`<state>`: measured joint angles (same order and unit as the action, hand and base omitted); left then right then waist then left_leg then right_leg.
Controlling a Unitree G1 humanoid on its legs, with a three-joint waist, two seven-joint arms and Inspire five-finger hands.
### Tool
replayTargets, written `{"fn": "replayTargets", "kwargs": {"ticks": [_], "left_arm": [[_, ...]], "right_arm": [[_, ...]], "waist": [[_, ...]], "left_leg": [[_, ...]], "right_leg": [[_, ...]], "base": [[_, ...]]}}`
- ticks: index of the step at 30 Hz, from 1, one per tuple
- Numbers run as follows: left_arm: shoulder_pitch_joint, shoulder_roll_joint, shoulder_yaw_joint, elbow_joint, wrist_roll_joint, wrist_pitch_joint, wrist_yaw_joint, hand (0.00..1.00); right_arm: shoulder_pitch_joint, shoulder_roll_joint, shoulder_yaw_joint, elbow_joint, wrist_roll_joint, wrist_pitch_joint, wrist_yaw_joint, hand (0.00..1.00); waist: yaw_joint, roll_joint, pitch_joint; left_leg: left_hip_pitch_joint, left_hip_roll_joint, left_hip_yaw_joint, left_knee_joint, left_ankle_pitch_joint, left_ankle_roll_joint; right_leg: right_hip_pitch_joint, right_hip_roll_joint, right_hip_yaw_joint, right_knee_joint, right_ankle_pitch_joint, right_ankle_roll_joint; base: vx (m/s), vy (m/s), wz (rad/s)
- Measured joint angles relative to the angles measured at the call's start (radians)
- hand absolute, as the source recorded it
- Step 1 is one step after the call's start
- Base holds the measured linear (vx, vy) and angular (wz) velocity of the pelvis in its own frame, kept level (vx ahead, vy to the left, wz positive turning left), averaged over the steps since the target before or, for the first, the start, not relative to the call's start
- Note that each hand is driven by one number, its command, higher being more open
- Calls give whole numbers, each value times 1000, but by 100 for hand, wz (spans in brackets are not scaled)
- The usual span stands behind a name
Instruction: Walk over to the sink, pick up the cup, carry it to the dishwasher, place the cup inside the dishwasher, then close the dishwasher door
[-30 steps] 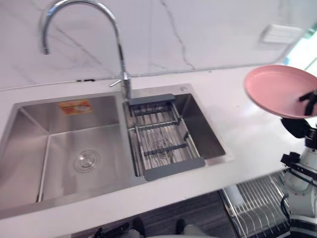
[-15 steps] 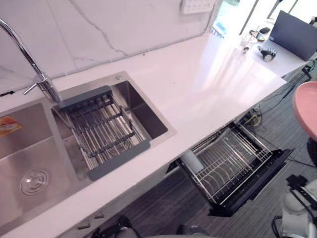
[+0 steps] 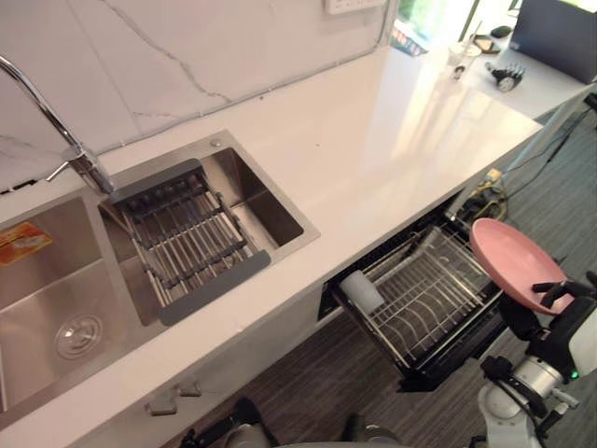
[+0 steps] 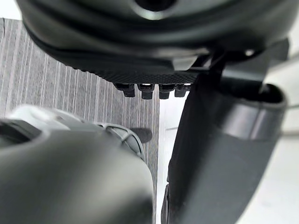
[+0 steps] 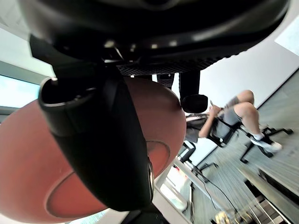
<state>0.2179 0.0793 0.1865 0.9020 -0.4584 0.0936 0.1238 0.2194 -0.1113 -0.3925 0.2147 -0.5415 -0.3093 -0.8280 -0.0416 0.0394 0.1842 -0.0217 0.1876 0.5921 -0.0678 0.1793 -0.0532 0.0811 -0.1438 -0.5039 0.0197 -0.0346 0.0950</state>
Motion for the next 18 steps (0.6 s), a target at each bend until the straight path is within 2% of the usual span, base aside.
{"fn": "replayTargets", "kwargs": {"ticks": [4, 8, 11, 13, 15, 18], "left_arm": [[-3, -10, -31, 0, 30, 5, -15, 100], [-18, -9, -40, -1, 28, -8, -34, 100], [-51, -4, -68, 0, -9, -9, -40, 100], [-83, -7, -93, 0, -33, -7, -43, 100], [-105, -7, -107, -1, -40, -7, -46, 100], [-143, -4, -107, 0, -77, -6, -50, 100]], "right_arm": [[-45, -3, 8, 84, 0, 45, 3, 0], [-117, -44, 25, 152, 10, 112, 18, 0], [-210, -133, 37, 254, 58, 156, 17, 0], [-301, -221, 35, 342, 128, 189, 12, 0], [-371, -269, 34, 390, 160, 222, 8, 0], [-467, -313, 43, 449, 168, 276, 6, 0]], "waist": [[14, 40, 36], [22, 57, 55], [25, 79, 91], [25, 116, 117], [24, 142, 145], [24, 166, 190]], "left_leg": [[-7, -28, -13, -2, -1, 19], [-20, -38, -44, -1, -1, 21], [-43, -42, -77, 3, 1, 22], [-82, -51, -107, 6, 9, 31], [-102, -55, -139, 6, 15, 30], [-139, -56, -170, 6, 31, 31]], "right_leg": [[-3, -22, -11, 13, 2, 12], [-15, -31, -9, 19, 3, 14], [-37, -38, -12, 35, 2, 15], [-75, -49, -21, 57, 1, 16], [-101, -56, -20, 73, 1, 16], [-152, -63, -13, 101, 1, 15]], "base": [[39, 65, 13], [45, 25, 1], [-4, 12, 8], [-51, 47, 16], [-45, 39, 7], [-40, 18, -2]]}}
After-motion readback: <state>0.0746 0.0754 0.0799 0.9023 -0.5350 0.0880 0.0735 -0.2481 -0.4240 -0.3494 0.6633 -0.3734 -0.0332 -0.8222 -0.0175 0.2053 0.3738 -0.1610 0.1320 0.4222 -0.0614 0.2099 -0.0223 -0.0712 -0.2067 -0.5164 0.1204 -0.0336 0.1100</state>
